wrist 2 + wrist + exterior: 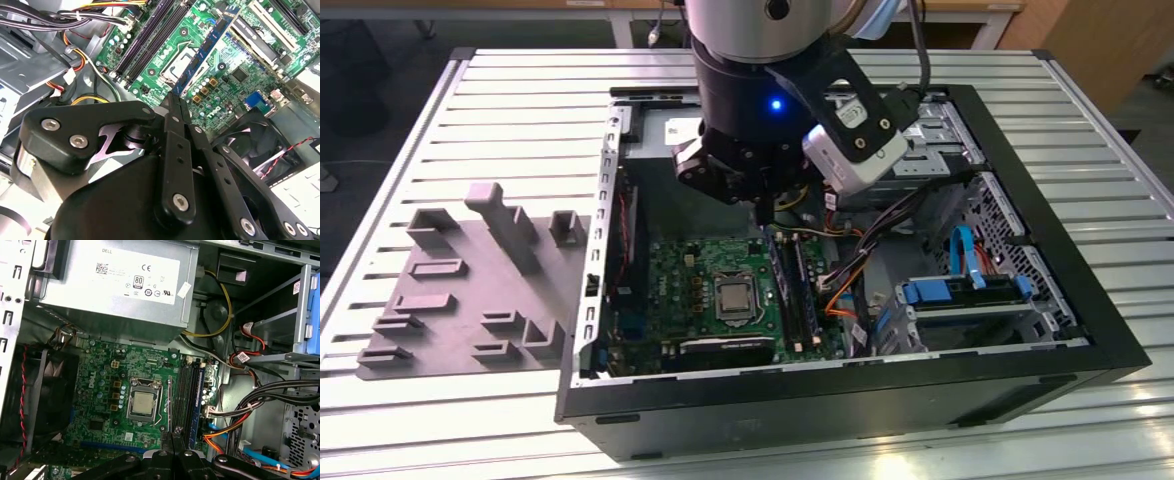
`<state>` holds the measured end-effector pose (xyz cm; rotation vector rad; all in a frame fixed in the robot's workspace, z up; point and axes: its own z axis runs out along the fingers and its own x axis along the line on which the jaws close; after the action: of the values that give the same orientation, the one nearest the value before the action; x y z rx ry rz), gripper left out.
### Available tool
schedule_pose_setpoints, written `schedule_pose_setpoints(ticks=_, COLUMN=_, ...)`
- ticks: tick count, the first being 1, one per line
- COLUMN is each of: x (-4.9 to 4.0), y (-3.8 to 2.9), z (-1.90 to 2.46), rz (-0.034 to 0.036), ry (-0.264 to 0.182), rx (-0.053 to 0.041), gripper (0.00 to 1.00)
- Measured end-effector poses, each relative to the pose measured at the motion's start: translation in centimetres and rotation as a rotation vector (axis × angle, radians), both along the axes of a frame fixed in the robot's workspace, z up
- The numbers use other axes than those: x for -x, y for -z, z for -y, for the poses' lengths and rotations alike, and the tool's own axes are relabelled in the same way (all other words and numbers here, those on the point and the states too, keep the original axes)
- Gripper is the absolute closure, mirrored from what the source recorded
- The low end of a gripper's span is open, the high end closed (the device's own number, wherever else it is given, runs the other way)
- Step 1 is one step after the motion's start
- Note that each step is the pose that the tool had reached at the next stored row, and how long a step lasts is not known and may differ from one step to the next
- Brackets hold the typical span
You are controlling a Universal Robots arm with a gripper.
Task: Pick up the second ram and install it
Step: 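Insert the second ram into the second slot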
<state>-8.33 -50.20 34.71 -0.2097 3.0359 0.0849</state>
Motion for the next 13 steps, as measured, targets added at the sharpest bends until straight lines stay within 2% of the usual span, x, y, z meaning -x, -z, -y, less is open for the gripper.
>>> schedule_pose_setpoints(ticks=5, x=-0.04, y=0.03, z=-0.01, rz=0.0000, ry=0.000, rx=-0.0001, gripper=0.89)
schedule_pose_setpoints(ticks=13, x=-0.59, y=0.30, z=-0.03, rz=0.0000, ry=0.000, rx=0.0000, gripper=0.89)
